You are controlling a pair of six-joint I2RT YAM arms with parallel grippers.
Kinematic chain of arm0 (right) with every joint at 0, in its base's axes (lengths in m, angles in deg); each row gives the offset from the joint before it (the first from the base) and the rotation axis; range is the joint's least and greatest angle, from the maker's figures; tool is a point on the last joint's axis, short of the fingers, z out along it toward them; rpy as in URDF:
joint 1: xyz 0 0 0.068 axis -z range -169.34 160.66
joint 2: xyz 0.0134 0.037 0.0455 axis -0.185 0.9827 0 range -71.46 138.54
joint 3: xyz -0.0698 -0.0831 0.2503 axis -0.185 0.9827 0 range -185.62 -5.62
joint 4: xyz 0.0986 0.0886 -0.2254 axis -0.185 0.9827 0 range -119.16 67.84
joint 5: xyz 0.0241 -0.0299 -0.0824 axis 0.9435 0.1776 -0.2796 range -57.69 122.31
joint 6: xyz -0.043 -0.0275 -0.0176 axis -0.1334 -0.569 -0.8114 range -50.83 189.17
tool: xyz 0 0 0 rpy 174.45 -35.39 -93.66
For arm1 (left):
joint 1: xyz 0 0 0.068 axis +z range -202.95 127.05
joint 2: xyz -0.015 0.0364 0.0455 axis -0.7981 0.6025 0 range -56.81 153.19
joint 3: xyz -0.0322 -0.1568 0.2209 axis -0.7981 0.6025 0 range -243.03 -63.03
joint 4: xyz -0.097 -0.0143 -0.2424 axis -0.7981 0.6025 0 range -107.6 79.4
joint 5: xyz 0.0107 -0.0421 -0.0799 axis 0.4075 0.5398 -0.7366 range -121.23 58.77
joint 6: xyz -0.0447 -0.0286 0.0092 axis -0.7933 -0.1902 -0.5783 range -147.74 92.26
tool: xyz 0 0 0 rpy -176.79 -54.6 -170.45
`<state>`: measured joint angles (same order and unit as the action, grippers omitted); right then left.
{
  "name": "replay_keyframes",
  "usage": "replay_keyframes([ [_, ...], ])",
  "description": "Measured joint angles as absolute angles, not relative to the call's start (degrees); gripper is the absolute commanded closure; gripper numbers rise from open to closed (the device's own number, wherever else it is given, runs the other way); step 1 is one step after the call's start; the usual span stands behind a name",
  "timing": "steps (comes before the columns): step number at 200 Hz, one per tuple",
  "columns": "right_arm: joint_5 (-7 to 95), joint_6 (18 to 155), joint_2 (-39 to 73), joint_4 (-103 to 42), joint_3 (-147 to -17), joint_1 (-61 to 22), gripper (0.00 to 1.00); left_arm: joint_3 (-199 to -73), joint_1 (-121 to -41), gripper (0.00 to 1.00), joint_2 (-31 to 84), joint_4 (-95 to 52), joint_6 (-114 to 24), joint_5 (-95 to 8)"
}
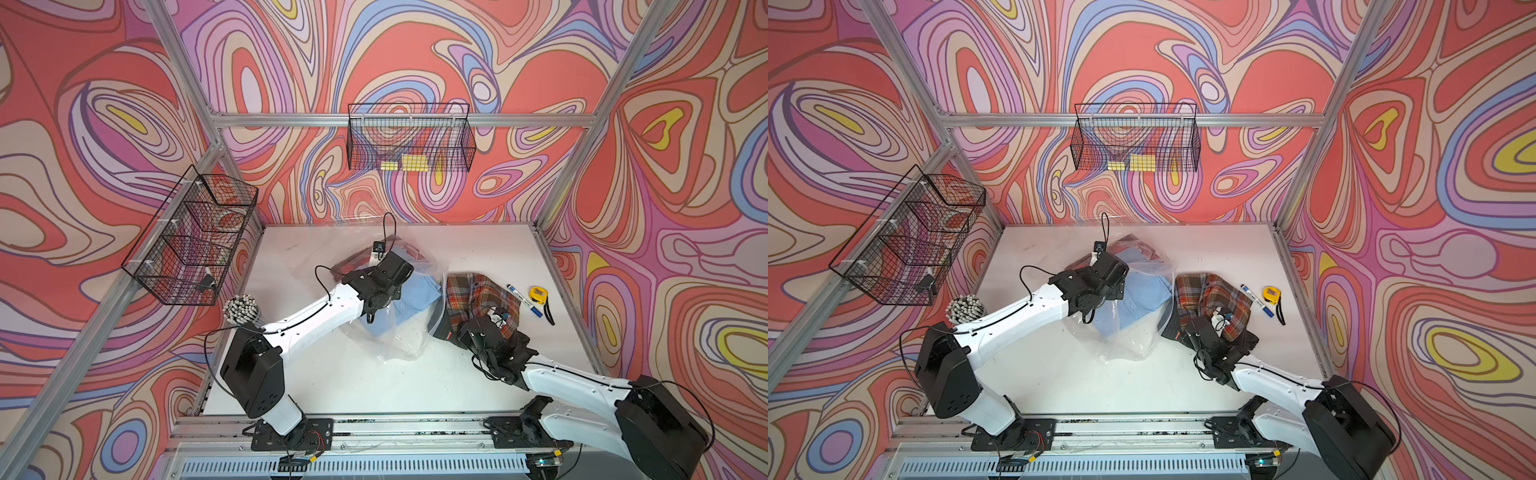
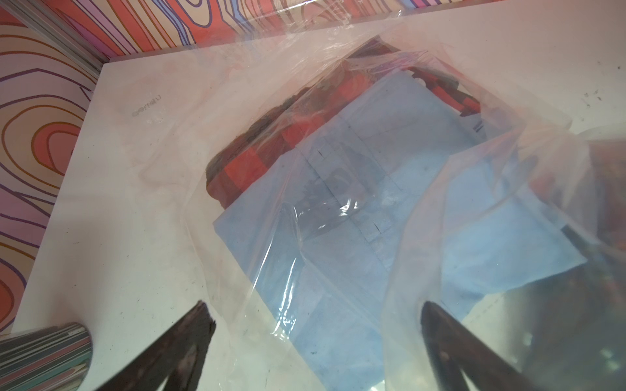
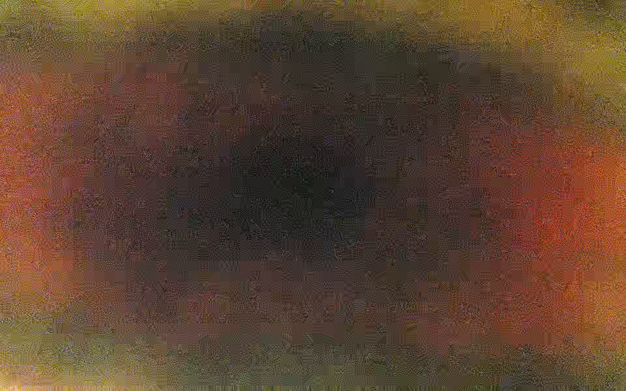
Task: Take the shirt out of the vacuum bag
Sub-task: Place the shirt at the center of the board.
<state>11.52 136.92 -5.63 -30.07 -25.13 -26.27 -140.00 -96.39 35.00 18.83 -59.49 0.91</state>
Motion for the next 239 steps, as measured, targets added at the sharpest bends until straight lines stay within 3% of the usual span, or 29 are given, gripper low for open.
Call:
replay_keyframes([
  [29,11.4,137.8,-2.6,-31.9,-25.1,-26.3,0.68,-139.8,-96.4,0.01,35.0,18.8,-59.5,0.8],
  [70,11.3,139.2,-2.2,-33.5,-24.9,-26.3,1.00,-139.7,-96.4,0.01,35.0,18.8,-59.5,0.7],
  [162,13.3,139.7,-6.7,-33.9,-26.9,-26.3,1.00,-139.7,-96.4,0.01,35.0,18.8,-59.1,0.9],
  [210,15.4,140.3,2.5,-39.1,-30.6,-27.4,1.00,-139.7,-96.3,0.01,35.0,18.8,-58.3,1.5],
  [239,15.9,140.6,7.8,-41.4,-32.9,-29.5,0.54,-139.8,-96.3,0.01,35.0,18.8,-57.9,2.0],
])
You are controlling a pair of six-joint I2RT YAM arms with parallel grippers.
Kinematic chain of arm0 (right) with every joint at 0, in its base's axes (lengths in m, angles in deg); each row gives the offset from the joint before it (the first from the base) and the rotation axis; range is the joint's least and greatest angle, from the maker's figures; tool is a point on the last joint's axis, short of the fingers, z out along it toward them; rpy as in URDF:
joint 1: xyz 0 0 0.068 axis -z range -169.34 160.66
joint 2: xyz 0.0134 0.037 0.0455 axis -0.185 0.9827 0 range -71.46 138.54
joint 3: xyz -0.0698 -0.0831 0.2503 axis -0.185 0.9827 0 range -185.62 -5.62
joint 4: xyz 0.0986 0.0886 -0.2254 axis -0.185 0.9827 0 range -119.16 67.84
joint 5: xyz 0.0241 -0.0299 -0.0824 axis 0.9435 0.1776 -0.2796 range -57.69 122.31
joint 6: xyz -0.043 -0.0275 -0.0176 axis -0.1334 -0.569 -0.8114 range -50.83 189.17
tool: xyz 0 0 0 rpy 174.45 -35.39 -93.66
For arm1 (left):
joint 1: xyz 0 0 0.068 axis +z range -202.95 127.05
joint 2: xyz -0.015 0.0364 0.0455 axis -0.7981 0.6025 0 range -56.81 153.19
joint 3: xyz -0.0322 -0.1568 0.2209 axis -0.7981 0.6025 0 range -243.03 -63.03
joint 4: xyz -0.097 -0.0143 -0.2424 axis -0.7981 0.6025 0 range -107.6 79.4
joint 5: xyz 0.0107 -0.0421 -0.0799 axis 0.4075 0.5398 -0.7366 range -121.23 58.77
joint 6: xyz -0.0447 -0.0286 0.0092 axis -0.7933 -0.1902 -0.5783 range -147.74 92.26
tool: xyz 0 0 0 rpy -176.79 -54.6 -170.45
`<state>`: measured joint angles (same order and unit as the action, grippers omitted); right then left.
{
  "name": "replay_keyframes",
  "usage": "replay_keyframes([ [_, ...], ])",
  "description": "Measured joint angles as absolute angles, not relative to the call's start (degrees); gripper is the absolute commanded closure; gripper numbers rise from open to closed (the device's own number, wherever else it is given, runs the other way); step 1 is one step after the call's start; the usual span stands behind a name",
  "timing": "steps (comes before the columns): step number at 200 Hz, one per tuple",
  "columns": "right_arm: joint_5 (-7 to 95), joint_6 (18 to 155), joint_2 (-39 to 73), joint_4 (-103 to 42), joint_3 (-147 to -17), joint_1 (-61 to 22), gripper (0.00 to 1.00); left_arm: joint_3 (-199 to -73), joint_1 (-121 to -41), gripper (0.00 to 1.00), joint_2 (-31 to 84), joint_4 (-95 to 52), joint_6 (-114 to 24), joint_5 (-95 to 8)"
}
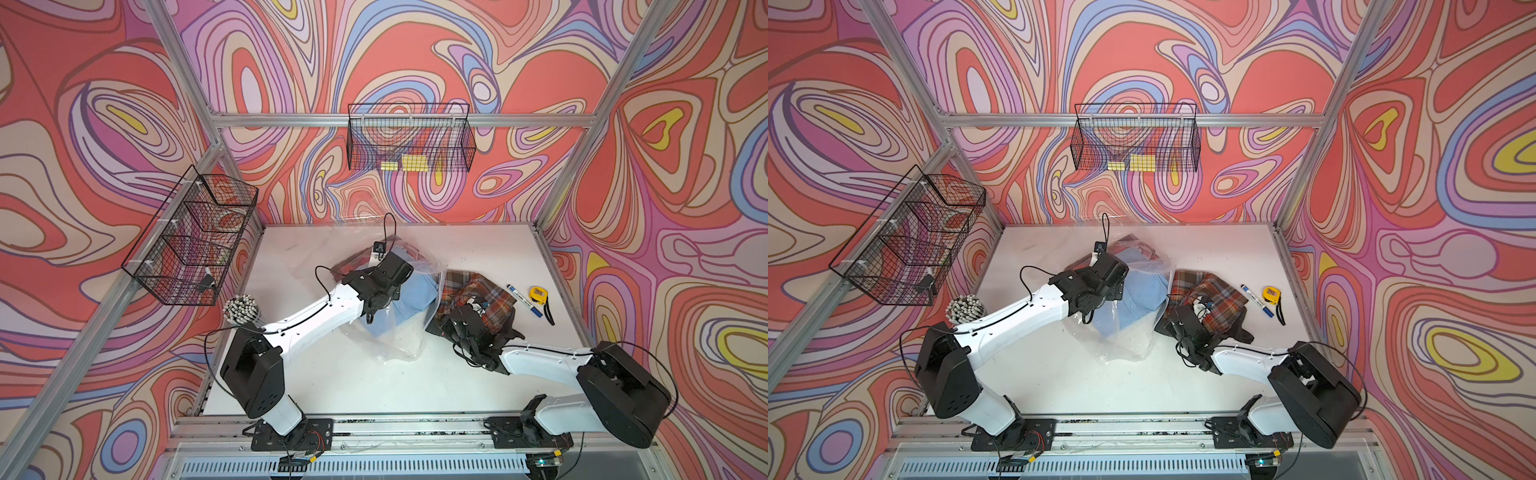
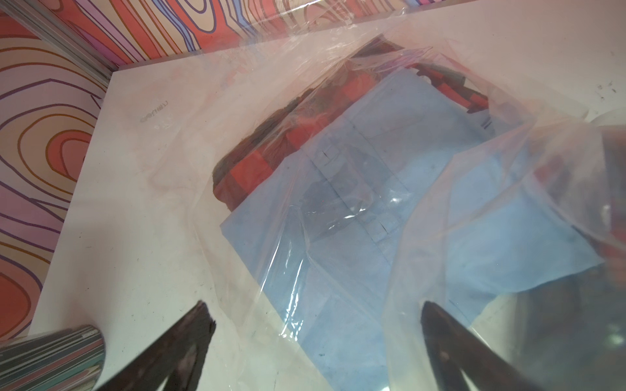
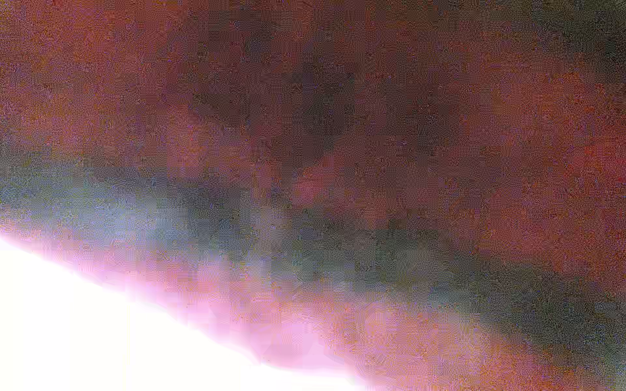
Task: Take the shirt out of the vacuum bag
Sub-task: Place the shirt at the center of the board.
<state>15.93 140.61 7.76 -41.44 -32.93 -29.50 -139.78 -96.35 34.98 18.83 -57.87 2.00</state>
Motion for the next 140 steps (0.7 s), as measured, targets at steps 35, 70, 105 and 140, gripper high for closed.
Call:
replay_keyframes([
  [35,15.3,139.6,0.7,-39.5,-30.3,-30.1,0.33,-139.8,-96.3,0.01,34.8,18.8,-57.7,2.1],
  [70,13.6,137.7,-12.5,-31.8,-30.0,-30.2,0.29,-139.8,-96.3,0.01,34.7,18.8,-57.7,2.0],
  [105,9.2,138.3,-26.0,-24.0,-27.9,-30.2,0.25,-139.8,-96.3,0.01,34.7,18.8,-57.7,2.0],
  [140,7.4,141.3,-29.9,-20.6,-23.5,-30.2,0.25,-139.8,-96.3,0.01,34.7,18.8,-57.7,2.0],
])
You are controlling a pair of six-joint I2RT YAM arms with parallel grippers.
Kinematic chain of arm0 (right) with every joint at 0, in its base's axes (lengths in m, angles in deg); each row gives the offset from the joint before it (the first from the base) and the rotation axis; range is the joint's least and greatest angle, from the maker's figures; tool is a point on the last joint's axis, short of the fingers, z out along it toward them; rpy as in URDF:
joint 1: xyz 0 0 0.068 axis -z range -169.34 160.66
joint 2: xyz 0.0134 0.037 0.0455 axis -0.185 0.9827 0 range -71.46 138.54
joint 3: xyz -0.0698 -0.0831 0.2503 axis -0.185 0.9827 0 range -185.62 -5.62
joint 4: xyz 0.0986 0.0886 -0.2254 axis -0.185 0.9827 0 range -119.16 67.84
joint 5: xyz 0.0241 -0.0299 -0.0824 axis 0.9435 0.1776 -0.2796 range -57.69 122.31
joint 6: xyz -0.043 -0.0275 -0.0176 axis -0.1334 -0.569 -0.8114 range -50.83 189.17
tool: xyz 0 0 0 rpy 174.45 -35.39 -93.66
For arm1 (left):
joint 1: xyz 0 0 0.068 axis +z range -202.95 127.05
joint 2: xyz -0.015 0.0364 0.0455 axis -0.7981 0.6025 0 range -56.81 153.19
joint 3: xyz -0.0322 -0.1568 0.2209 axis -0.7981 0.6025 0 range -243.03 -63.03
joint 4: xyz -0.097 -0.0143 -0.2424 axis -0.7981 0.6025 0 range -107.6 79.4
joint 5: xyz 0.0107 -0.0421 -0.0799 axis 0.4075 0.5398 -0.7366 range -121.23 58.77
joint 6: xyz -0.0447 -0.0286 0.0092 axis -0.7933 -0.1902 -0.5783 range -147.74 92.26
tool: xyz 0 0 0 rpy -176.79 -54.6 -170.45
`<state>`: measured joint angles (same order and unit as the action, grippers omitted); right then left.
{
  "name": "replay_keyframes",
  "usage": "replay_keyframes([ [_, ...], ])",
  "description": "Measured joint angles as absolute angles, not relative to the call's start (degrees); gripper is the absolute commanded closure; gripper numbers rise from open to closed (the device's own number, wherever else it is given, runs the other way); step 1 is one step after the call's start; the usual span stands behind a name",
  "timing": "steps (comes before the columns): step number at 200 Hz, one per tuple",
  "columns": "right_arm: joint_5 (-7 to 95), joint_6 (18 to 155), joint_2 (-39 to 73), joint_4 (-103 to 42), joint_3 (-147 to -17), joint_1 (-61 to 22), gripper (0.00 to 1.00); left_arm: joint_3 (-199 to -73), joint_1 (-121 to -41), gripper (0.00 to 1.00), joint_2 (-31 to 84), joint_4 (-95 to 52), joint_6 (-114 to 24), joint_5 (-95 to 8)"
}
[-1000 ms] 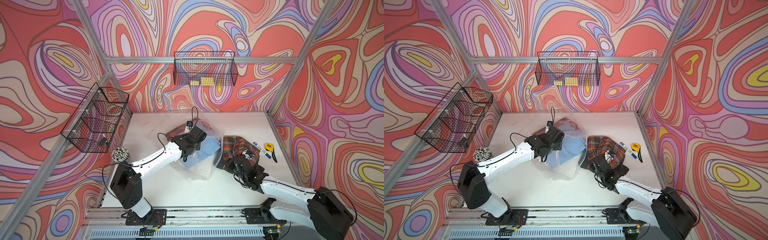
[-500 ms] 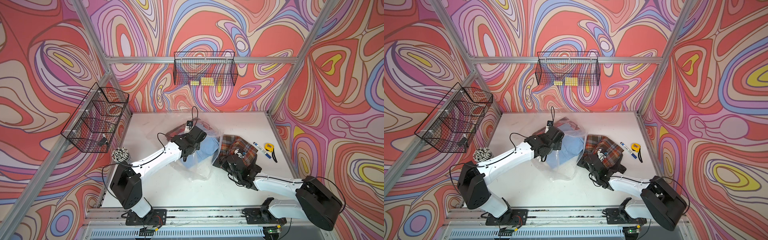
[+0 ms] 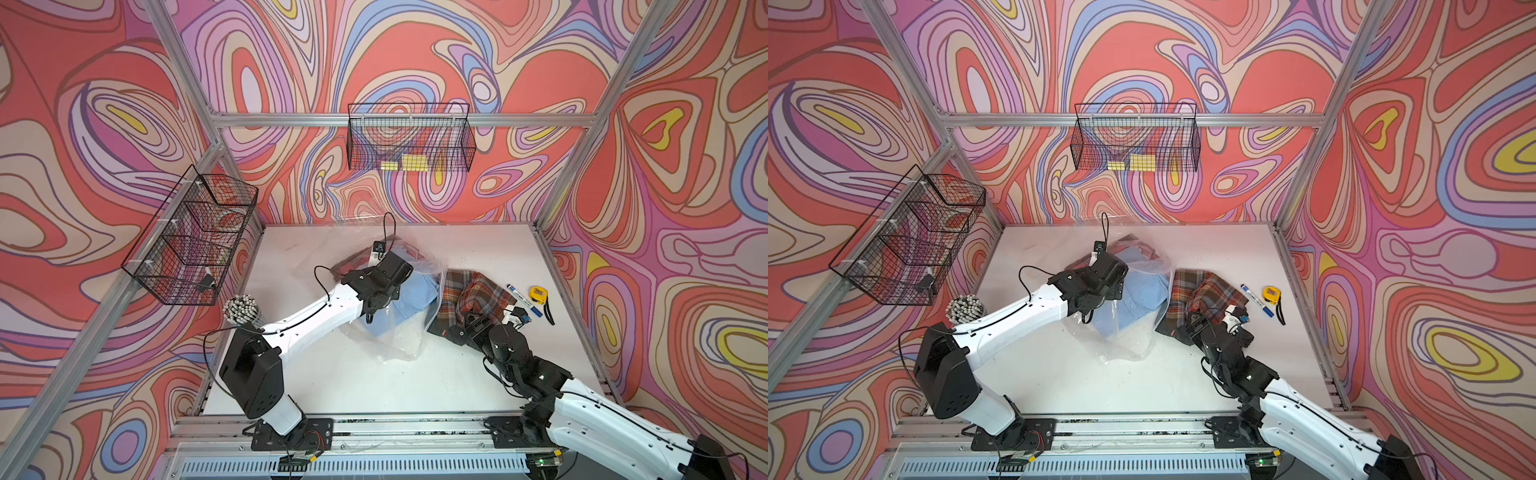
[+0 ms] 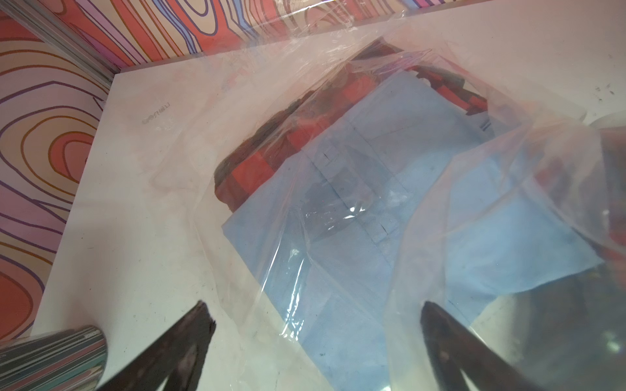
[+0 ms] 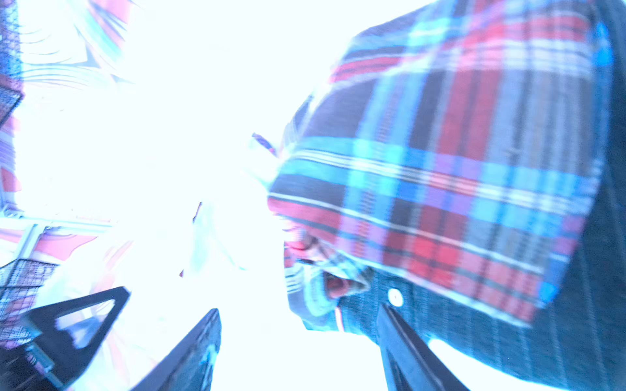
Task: Take the shirt out of the vacuum bag
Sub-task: Place the shirt at the center of the board.
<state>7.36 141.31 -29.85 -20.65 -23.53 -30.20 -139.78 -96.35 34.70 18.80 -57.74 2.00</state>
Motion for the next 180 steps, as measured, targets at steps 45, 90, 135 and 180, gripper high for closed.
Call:
replay_keyframes([
  [45,5.8,146.4,-28.2,-19.8,-18.6,-30.2,0.25,-139.8,-96.3,0.01,34.7,18.8,-57.7,2.0],
  [90,-0.6,148.7,-43.9,-15.1,-15.1,-30.2,0.24,-139.3,-96.3,0.01,34.1,18.6,-57.7,2.0],
  [135,-4.3,151.2,-47.7,-14.2,-11.1,-30.2,0.24,-139.3,-96.3,0.01,34.1,18.3,-57.7,2.0],
  [180,-4.6,152.2,-38.4,-20.1,-10.9,-30.2,0.24,-139.3,-96.3,0.01,34.1,18.1,-57.7,2.0],
])
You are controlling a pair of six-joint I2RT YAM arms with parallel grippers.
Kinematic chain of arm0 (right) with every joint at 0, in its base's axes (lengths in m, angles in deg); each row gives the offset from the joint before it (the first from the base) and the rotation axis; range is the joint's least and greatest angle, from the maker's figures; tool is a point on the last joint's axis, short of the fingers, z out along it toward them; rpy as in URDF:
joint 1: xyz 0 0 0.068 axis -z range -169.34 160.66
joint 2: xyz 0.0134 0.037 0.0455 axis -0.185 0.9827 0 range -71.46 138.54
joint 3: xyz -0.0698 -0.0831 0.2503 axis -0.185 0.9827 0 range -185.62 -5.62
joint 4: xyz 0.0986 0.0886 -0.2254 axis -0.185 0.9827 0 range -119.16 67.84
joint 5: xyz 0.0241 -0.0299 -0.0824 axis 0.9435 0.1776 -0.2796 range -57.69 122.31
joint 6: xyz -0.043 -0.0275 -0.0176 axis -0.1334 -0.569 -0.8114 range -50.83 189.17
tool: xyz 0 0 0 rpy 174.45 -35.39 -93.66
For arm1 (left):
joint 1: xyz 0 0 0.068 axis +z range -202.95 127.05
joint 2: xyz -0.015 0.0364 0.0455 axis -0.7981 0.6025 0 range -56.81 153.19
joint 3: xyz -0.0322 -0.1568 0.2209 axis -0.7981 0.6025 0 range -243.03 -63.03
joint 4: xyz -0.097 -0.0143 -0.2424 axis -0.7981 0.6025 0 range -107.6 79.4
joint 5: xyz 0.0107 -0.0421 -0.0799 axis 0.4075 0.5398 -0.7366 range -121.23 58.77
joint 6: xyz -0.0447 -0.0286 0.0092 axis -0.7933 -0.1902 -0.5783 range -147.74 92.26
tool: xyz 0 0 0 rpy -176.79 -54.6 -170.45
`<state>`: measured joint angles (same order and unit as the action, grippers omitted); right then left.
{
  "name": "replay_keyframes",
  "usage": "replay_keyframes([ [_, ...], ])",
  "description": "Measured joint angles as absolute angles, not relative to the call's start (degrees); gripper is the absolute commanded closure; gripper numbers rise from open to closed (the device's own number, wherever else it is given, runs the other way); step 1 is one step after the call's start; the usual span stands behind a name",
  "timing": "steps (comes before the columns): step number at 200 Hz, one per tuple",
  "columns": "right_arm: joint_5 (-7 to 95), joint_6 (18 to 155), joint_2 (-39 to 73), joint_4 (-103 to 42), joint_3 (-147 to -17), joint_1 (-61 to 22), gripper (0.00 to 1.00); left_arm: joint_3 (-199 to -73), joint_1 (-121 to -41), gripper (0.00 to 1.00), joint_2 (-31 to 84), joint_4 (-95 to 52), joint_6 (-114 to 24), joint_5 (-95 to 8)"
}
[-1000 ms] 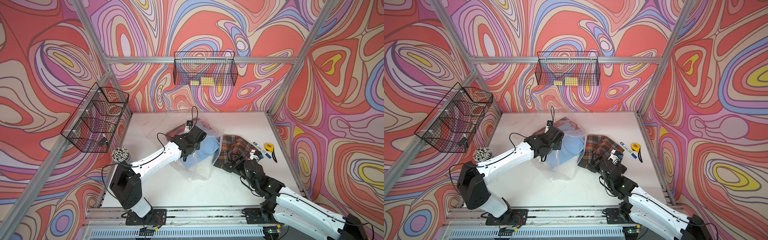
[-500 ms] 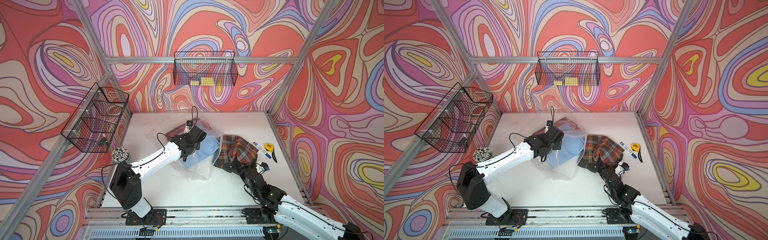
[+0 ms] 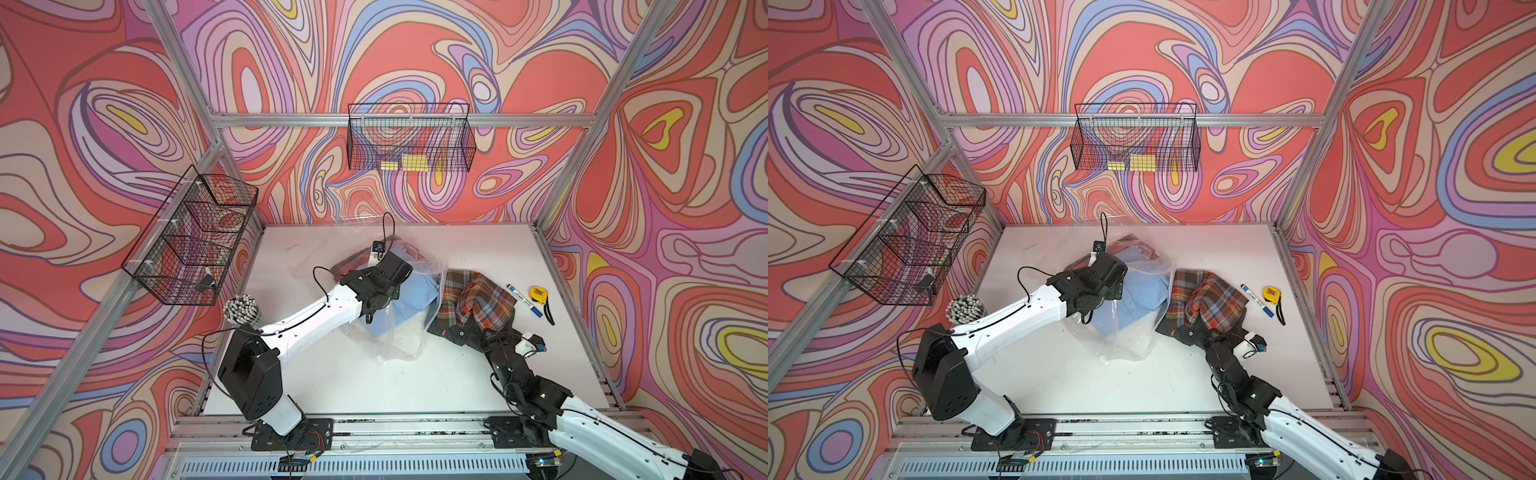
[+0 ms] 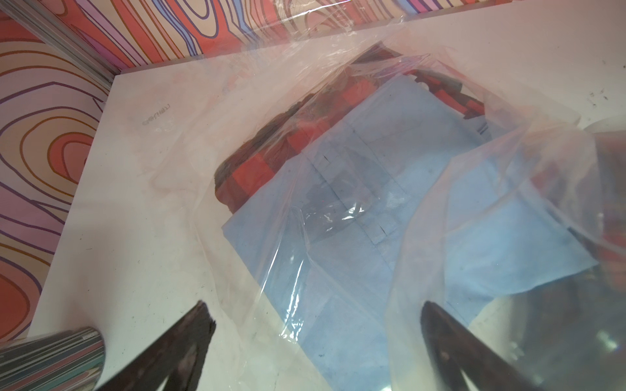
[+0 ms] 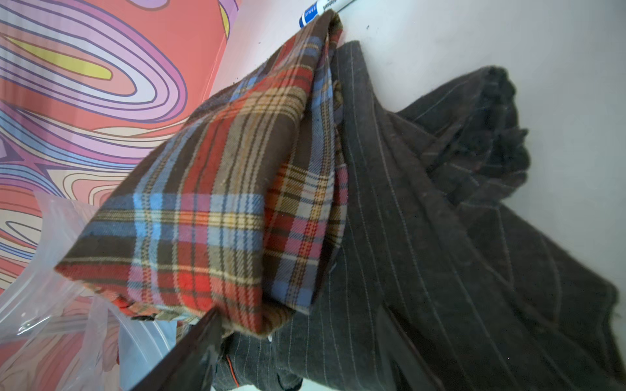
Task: Take the shirt out of the vacuum bag
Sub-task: Place the shirt at the center of the board.
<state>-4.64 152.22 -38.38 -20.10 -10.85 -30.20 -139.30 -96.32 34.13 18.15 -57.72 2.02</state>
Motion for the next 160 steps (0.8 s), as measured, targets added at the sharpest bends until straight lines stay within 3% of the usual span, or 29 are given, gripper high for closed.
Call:
replay_keyframes([
  [82,-7.1,158.7,-32.0,-36.6,-6.0,-30.2,0.22,-139.8,-96.3,0.01,34.5,18.1,-57.3,2.0],
  [160,-8.8,159.8,-28.9,-48.2,-9.2,-30.2,0.20,-140.4,-96.0,0.01,35.1,18.1,-56.4,2.0],
])
